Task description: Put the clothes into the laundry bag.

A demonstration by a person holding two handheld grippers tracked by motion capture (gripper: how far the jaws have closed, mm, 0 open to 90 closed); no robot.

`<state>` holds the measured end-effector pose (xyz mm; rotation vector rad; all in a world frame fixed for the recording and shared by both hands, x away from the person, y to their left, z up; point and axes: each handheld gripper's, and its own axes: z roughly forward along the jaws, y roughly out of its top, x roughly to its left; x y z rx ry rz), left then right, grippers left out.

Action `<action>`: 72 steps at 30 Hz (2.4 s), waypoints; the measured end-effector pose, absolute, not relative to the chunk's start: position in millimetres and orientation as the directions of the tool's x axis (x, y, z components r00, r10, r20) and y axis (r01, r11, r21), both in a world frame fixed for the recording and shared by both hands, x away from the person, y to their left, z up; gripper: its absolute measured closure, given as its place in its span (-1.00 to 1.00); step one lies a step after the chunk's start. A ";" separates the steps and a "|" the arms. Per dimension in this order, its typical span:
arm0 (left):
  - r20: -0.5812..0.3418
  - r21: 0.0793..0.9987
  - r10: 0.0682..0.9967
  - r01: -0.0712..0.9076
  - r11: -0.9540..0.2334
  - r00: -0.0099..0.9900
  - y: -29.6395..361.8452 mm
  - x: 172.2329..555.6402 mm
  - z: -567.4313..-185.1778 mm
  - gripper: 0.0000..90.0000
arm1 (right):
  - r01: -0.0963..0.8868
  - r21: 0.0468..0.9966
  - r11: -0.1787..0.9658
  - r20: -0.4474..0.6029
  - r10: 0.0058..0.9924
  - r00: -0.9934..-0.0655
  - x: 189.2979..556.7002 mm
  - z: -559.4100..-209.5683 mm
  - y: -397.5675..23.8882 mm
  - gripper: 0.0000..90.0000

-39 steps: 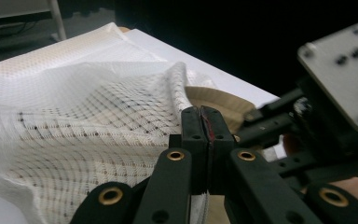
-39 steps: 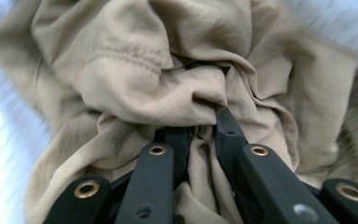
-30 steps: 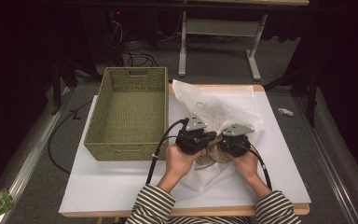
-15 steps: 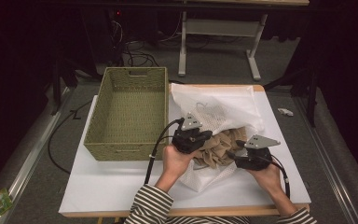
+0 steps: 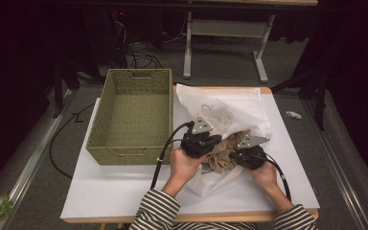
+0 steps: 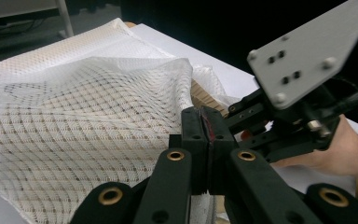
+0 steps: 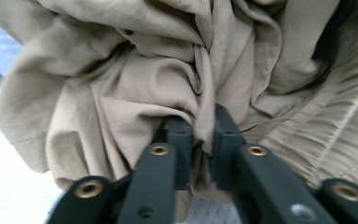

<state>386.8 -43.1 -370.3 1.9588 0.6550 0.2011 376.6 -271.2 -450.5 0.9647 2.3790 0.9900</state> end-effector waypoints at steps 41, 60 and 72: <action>-0.138 0.887 0.509 0.335 -0.318 0.850 -50.8 383.4 -365.9 0.98 | 0.478 0.760 0.440 -0.077 0.792 -0.606 396.5 -445.0 -288.3 0.67; -0.148 0.900 0.519 0.332 -0.283 0.842 -25.7 376.8 -360.9 0.99 | 0.498 0.778 0.384 -0.094 0.854 -0.512 429.7 -450.2 -278.5 0.60; -0.139 0.898 0.538 0.335 -0.285 0.832 -21.4 377.2 -363.9 0.99 | 0.460 0.757 0.465 -0.156 0.811 -0.564 370.1 -431.2 -318.3 0.13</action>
